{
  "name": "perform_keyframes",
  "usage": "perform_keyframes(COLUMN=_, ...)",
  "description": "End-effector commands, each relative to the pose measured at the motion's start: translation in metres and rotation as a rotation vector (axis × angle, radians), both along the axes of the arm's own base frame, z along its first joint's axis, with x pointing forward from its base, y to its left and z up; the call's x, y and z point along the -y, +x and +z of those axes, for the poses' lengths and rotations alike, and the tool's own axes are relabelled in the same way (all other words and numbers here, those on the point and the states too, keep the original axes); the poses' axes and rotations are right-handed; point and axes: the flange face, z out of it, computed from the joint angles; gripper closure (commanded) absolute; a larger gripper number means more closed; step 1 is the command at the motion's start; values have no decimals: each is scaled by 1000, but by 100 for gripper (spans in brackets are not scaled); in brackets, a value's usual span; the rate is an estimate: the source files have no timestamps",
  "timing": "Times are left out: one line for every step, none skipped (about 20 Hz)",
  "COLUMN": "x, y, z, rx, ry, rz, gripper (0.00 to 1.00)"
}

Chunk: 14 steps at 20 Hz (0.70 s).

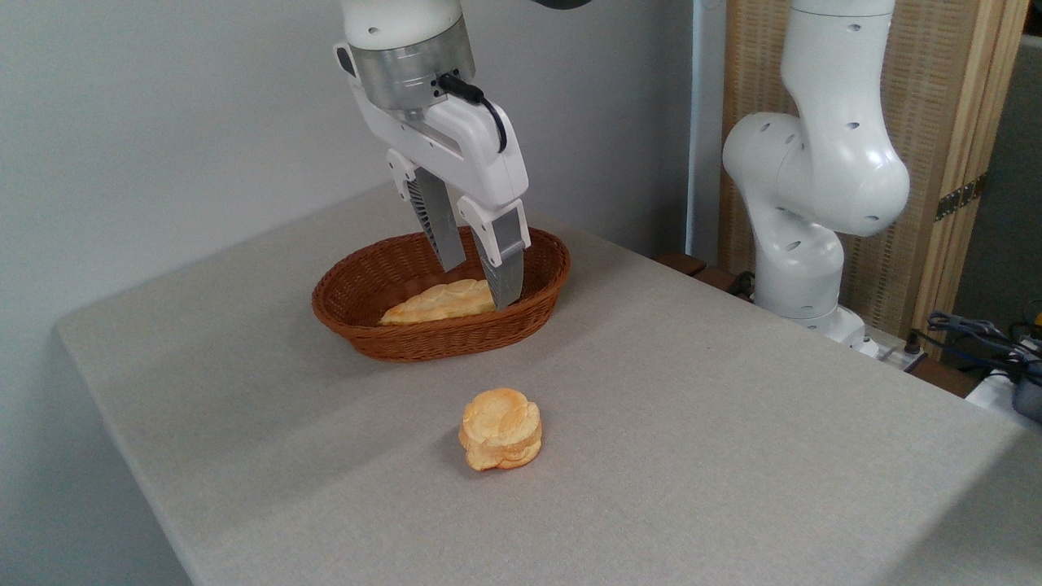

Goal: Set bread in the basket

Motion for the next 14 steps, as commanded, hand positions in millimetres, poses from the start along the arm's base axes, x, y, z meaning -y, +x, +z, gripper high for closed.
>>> perform_keyframes(x=-1, y=1, z=1, rx=17, ry=6, rz=-14, gripper=0)
perform_keyframes(x=-1, y=1, z=0, rx=15, ry=6, rz=-14, gripper=0)
perform_keyframes(x=-1, y=2, z=2, rx=21, ry=6, rz=-14, gripper=0)
perform_keyframes(x=-1, y=2, z=2, rx=24, ry=6, rz=-14, gripper=0)
perform_keyframes(x=-1, y=2, z=2, rx=26, ry=6, rz=-14, gripper=0)
perform_keyframes(x=-1, y=2, z=2, rx=26, ry=5, rz=-14, gripper=0)
perform_keyframes(x=-1, y=2, z=2, rx=26, ry=5, rz=-15, gripper=0)
perform_keyframes(x=-1, y=3, z=2, rx=28, ry=5, rz=-18, gripper=0)
perform_keyframes(x=-1, y=3, z=2, rx=28, ry=5, rz=-18, gripper=0)
perform_keyframes(x=1, y=3, z=2, rx=34, ry=5, rz=-21, gripper=0)
perform_keyframes(x=3, y=5, z=3, rx=50, ry=3, rz=-22, gripper=0)
perform_keyframes(x=3, y=6, z=4, rx=60, ry=2, rz=-21, gripper=0)
perform_keyframes(x=3, y=6, z=3, rx=63, ry=2, rz=-22, gripper=0)
perform_keyframes(x=3, y=6, z=2, rx=73, ry=1, rz=-21, gripper=0)
